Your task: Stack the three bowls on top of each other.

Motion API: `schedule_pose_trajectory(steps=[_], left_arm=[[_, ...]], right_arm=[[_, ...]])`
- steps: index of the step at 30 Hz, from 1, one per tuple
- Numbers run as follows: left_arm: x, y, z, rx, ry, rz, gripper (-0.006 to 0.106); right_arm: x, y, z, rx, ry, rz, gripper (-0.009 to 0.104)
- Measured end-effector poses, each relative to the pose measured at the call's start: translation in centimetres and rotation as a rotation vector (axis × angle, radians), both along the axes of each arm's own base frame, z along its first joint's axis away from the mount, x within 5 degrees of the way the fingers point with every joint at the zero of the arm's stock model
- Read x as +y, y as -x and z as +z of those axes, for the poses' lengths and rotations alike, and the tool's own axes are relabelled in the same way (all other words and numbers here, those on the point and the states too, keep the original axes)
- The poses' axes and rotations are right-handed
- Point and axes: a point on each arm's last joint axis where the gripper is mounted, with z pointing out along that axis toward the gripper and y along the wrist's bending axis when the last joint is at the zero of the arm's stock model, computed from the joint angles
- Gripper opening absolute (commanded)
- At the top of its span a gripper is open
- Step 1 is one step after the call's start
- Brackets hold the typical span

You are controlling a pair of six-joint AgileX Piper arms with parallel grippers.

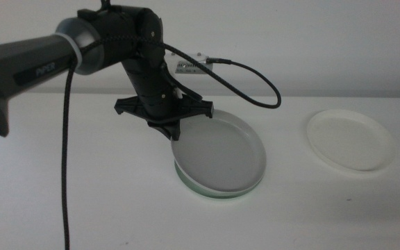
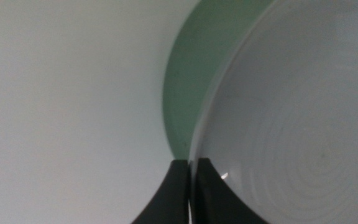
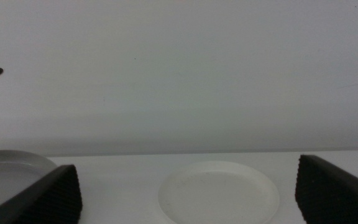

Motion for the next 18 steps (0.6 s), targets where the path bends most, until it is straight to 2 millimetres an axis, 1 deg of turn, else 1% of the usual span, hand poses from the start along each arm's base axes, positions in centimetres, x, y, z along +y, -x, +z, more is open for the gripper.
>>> schedule_pose_trajectory(steps=[11,18], left_arm=[[-0.5,-1.3,-2.0,0.01,0.001,0.005,-0.001],[-0.6,-1.6,-3.5,0.042,-0.012,-0.001,-0.001]], right_arm=[[0.0,0.0,0.0,0.0,0.0,0.0,0.092],[0.0,0.0,0.0,0.0,0.0,0.0,0.092]])
